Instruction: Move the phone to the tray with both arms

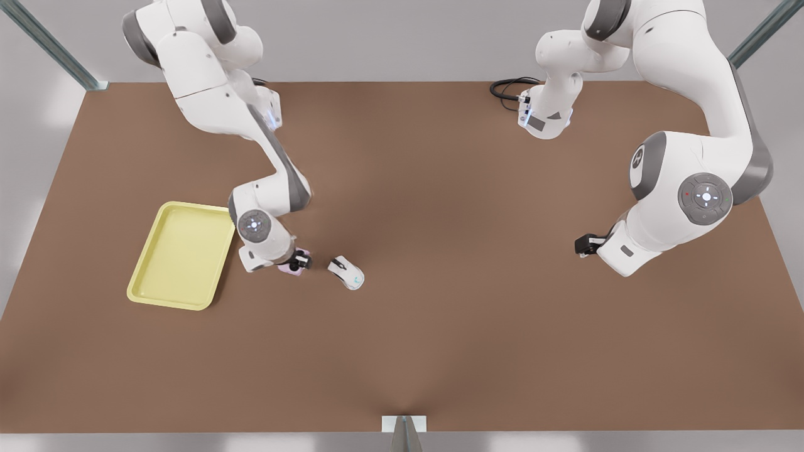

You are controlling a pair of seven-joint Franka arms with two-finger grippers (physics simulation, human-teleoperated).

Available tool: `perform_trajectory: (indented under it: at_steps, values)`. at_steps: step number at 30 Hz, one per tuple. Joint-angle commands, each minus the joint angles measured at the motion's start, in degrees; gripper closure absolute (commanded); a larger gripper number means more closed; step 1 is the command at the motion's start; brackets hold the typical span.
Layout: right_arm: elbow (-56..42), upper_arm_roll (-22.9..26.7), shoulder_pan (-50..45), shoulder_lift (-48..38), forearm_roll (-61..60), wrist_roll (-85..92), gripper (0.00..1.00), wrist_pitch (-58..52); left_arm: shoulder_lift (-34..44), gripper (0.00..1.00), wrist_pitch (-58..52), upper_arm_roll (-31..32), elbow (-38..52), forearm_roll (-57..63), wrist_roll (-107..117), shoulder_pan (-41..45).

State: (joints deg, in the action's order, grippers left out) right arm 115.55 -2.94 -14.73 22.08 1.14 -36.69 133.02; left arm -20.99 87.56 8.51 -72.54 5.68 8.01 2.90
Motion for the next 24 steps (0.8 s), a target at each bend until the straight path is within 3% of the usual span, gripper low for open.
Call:
perform_trajectory:
  at_steps: [1,8,11,12,16,18,20,22,24]
  values:
    - [3.98,0.04,5.85,-2.92,-0.08,41.16,0.19,0.31,0.07,0.00,-0.02,0.02,0.03,0.03,-0.01,0.00]
    - [9.60,1.26,28.97,-3.01,0.45,77.99,0.19,2.33,0.07,0.00,-0.02,0.02,0.03,0.03,0.16,0.00]
    - [9.60,3.55,29.76,-2.83,1.06,81.87,0.18,2.25,-0.10,0.00,-0.02,0.02,0.03,0.03,0.08,0.00]
    - [9.51,3.55,29.76,-2.74,0.97,81.52,0.00,2.25,-0.10,0.00,-0.02,0.02,0.03,-0.05,0.08,0.00]
    - [8.99,3.55,29.59,-3.09,1.06,81.16,0.00,1.54,-0.10,0.00,-0.02,0.02,0.03,-0.05,0.08,0.00]
    - [3.64,3.29,26.60,-10.47,0.97,80.46,0.00,-9.77,-0.10,0.00,-0.02,0.02,0.03,-0.06,-0.01,0.00]
    - [-4.80,2.85,19.67,-15.22,0.89,67.66,0.00,-24.45,-0.02,0.00,-0.02,0.02,0.03,-0.06,0.08,0.00]
    - [-18.94,2.76,13.59,-14.35,0.27,50.23,0.00,-36.41,-0.01,0.00,-0.02,0.02,0.12,-0.06,0.16,0.00]
    - [-34.16,0.39,14.64,-11.71,3.52,49.52,0.00,-48.02,-0.01,0.00,-0.11,0.02,0.47,-0.06,0.25,0.00]
